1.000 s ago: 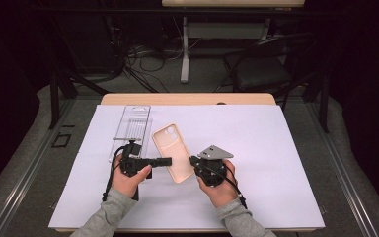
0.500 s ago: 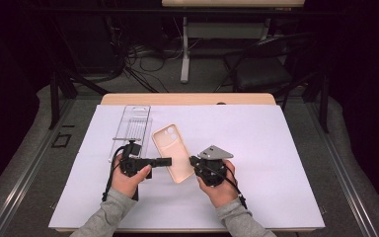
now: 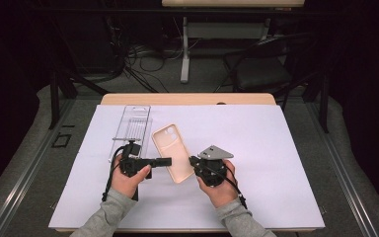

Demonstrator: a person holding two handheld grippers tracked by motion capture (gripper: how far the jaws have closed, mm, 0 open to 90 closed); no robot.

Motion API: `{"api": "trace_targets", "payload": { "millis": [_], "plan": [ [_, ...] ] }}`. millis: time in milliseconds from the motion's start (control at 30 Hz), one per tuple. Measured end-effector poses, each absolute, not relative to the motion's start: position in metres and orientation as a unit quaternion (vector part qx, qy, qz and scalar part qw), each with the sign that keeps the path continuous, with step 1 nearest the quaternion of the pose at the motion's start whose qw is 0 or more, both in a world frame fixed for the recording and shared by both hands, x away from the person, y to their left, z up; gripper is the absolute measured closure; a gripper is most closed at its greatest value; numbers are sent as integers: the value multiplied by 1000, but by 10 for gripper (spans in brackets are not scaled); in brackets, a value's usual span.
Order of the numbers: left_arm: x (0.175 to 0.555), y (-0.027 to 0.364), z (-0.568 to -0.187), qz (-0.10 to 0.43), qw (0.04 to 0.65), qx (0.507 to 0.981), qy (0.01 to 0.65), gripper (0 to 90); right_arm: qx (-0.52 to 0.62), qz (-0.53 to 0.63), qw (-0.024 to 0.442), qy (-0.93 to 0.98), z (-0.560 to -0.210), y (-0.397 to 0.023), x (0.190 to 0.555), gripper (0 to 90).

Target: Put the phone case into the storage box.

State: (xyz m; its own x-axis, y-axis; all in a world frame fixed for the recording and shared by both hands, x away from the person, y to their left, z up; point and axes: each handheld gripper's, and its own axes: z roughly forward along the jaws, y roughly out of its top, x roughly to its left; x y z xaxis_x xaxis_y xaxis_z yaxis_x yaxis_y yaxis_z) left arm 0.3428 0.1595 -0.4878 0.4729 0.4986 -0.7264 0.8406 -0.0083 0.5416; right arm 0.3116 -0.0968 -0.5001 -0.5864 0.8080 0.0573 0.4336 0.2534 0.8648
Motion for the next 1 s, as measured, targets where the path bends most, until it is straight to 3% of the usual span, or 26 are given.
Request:
{"api": "trace_targets", "payload": {
  "millis": [1000],
  "plan": [
    [343,163,-488,-166,524,685,479,803,401,469,196,762,-499,-97,312,818]
  ]
}}
